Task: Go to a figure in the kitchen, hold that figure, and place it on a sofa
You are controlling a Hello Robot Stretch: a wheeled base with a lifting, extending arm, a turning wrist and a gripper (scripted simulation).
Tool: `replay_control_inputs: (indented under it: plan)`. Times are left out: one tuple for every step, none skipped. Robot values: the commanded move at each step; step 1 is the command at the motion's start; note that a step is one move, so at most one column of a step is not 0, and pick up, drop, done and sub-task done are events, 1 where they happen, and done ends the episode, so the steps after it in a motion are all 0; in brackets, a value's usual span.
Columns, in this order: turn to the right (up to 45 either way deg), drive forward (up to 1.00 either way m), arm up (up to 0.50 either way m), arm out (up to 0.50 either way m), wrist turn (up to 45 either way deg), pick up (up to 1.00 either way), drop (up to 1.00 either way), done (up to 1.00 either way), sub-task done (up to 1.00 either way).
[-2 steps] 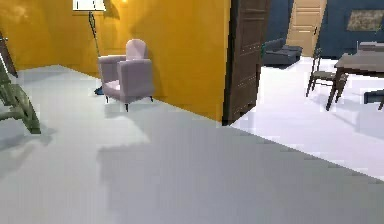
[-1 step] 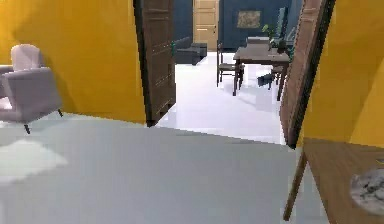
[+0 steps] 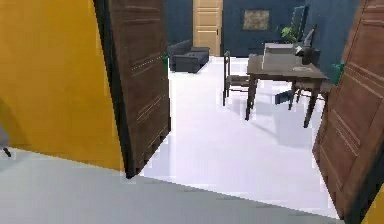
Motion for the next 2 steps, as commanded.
replay_control_inputs:
  plan:
    - [0.0, 1.00, 0.00, 0.00, 0.0, 0.00, 0.00, 0.00, 0.00]
    - [0.0, 1.00, 0.00, 0.00, 0.0, 0.00, 0.00, 0.00, 0.00]
